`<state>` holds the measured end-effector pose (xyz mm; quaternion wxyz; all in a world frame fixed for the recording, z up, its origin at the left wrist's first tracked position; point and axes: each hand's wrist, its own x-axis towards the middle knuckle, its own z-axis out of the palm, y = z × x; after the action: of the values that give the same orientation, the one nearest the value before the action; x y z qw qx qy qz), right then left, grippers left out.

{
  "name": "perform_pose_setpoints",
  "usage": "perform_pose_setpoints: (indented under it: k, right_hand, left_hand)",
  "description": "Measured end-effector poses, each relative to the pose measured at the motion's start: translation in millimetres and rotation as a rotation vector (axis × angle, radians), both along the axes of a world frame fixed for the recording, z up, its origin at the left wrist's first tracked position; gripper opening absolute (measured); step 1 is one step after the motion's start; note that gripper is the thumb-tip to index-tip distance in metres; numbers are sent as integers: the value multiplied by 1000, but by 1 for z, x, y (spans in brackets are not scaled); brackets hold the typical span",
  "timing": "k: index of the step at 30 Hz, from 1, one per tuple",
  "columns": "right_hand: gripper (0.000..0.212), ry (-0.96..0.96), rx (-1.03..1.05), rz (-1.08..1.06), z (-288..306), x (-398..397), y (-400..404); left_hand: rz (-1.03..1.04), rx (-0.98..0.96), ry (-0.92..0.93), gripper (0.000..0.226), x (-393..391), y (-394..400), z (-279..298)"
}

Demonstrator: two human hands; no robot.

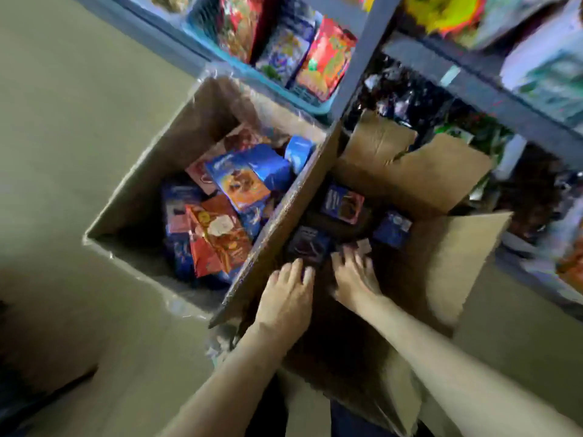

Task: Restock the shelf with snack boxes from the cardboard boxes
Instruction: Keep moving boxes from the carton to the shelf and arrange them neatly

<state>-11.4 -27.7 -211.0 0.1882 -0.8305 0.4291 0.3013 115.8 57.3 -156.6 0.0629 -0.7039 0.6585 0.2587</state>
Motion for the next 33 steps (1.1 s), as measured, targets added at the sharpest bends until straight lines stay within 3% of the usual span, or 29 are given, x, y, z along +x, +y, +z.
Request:
perform_pose_setpoints:
  k: [2, 4, 7, 9, 12, 14, 17, 21, 26, 28, 31, 32, 33]
  right_hand:
    - [66, 8, -68, 38, -63, 5, -9]
    - [56, -108, -160, 51, -118, 17, -16]
    - [66, -89, -103, 39, -187, 29, -24]
    - [70, -88, -145, -44, -199, 37, -34]
    - [74, -133, -6, -4, -181, 26, -46]
    - [79, -185, 2, -18, -135, 12, -62]
    - [97, -221, 12, -86, -30, -8, -85]
    - [111, -294, -36, 8, 146, -43, -139]
    - [118, -335, -169, 158, 355, -67, -211]
    - [118, -366, -254, 179, 431, -74, -222]
    - [118, -403, -405, 228, 543, -90, -212]
    - [117, -418, -451, 252, 579, -96, -203]
    - [116, -444, -480, 257, 613, -102, -192]
  left_hand:
    - [52, 88, 6, 57, -8, -16, -58]
    - [133, 148, -28, 58, -7, -30, -104]
    - [90, 210, -12, 48, -5, -37, -157]
    - [67, 250, -3, 48, -5, -36, -169]
    - [63, 294, -25, 55, -17, -35, -155]
    - [113, 293, -12, 60, -34, -47, -120]
    - [271, 223, 150, 59, -59, -74, -36]
    - [608, -10, 217, 45, -71, -142, 111]
    - [783, -140, 425, 64, -62, -227, 293]
    - [841, -177, 713, 61, -57, -249, 360]
    - [810, -8, 1254, 30, -47, -244, 454]
    - [747, 90, 1373, 28, -42, -234, 482]
    - [666, 170, 1452, 40, -35, -224, 506]
